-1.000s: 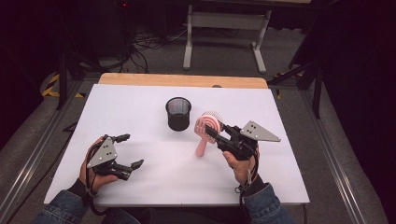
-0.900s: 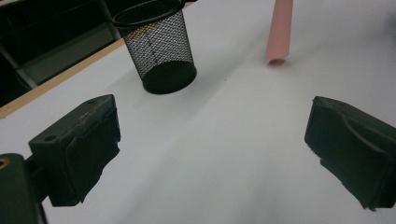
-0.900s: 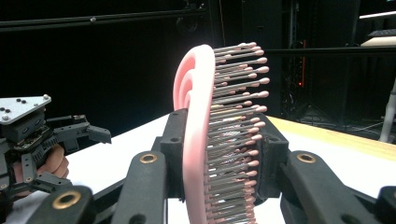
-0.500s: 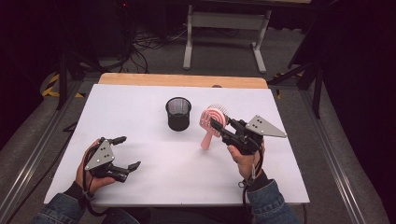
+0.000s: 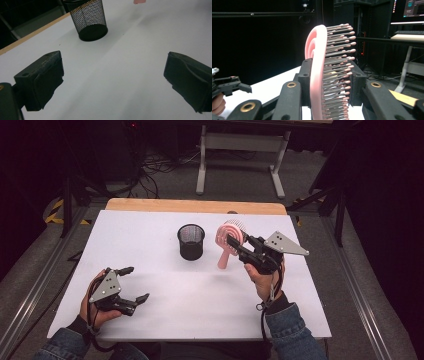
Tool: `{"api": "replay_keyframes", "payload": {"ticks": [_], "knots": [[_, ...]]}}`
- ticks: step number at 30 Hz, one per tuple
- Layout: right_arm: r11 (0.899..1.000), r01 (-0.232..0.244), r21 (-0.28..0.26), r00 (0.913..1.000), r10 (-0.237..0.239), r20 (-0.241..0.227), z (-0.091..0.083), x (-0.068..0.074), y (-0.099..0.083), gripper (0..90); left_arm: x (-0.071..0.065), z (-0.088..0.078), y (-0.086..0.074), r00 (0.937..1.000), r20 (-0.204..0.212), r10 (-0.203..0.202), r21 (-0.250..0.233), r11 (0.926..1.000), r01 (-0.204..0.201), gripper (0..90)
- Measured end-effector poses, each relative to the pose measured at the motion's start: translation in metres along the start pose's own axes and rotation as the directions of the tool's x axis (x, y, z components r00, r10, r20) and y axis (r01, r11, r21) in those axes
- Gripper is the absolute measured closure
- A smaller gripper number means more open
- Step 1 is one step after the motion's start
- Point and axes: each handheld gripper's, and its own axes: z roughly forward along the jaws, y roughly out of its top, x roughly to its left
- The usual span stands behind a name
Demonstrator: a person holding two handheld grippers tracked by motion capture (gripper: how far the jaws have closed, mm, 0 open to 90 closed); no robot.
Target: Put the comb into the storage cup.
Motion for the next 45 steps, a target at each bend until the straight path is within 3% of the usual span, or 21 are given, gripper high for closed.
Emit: {"api": "replay_keyframes", "payload": {"ticks": [26,45], "knots": [[0.998,0.051,-0.044,0.9983,-0.05,0.031,0.025,-0.011,0.042,64.0,-0.001,-0.002,-0.001,1.0,0.003,-0.007,-0.017,0.9998,0.007,3.6],[0.997,0.06,-0.057,0.9977,-0.058,0.035,0.045,-0.012,0.053,64.0,0.0,-0.002,-0.001,0.9999,0.013,-0.01,-0.022,0.9997,0.011,3.8]]}}
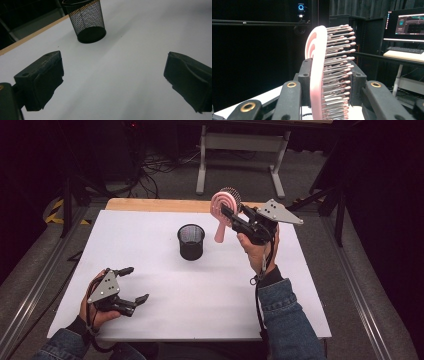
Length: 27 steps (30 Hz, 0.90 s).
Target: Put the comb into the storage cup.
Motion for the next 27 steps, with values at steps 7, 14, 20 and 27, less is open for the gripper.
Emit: {"api": "replay_keyframes", "payload": {"ticks": [7,14,20,27], "knots": [[1.0,0.003,-0.012,1.0,-0.003,-0.002,0.012,0.0,0.006,64.0,-0.001,0.002,0.0,1.0,0.004,0.001,-0.001,1.0,-0.001,3.8],[1.0,-0.003,-0.016,1.0,0.003,-0.009,0.025,0.004,0.005,64.0,-0.001,0.002,0.0,1.0,0.007,0.004,0.004,1.0,-0.004,3.8],[1.0,0.001,-0.017,0.9998,-0.002,-0.02,0.035,0.009,0.006,64.1,-0.002,0.001,0.0,1.0,0.009,0.002,0.002,1.0,-0.002,3.8],[1.0,0.004,-0.019,0.9998,-0.004,-0.022,0.044,0.01,0.007,64.1,-0.002,-0.001,0.001,0.9999,0.009,0.008,0.0,1.0,-0.008,3.8]]}}
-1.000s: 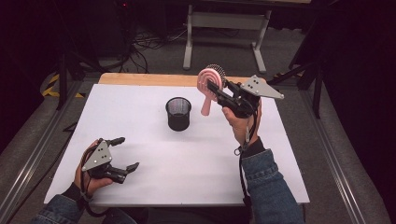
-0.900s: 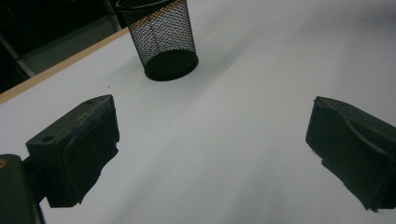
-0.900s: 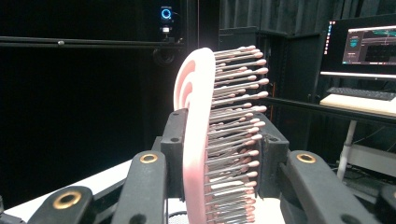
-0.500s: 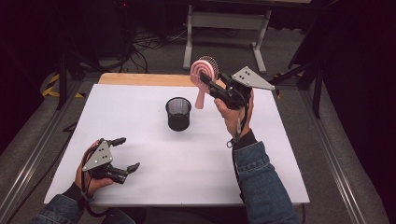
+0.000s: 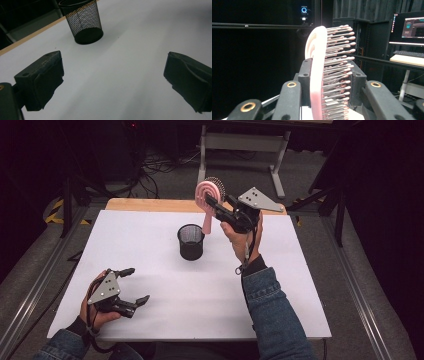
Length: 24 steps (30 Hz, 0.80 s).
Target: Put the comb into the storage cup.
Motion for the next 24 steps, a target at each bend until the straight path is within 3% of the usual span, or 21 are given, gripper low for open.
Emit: {"api": "replay_keyframes", "payload": {"ticks": [10,24], "knots": [[1.0,-0.005,0.001,0.9999,0.005,-0.01,0.014,0.006,-0.004,64.1,0.002,-0.001,-0.001,1.0,0.0,-0.006,-0.003,1.0,0.006,3.7],[1.0,-0.011,-0.002,0.9999,0.011,0.011,0.023,0.004,-0.01,64.1,0.002,-0.002,-0.002,1.0,-0.001,-0.009,-0.005,0.9999,0.009,4.0]]}}
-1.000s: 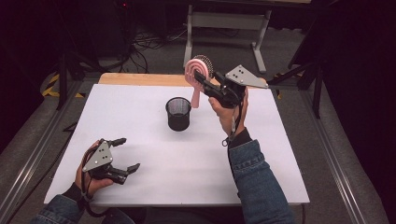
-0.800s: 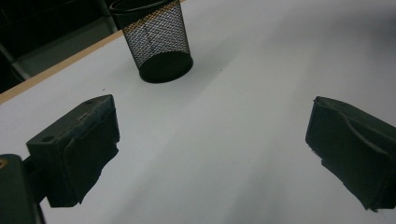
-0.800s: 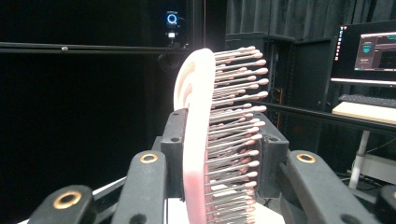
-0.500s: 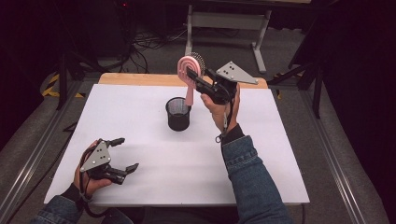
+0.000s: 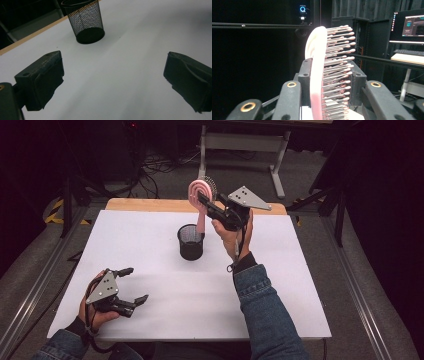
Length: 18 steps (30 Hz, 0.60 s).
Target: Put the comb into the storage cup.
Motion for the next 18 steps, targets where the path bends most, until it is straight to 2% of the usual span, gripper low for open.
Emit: {"api": "replay_keyframes", "payload": {"ticks": [18], "knots": [[1.0,-0.016,0.019,0.9999,0.017,-0.005,0.017,0.002,-0.014,64.1,-0.001,-0.001,0.0,1.0,0.003,0.001,-0.002,1.0,-0.001,4.0]]}}
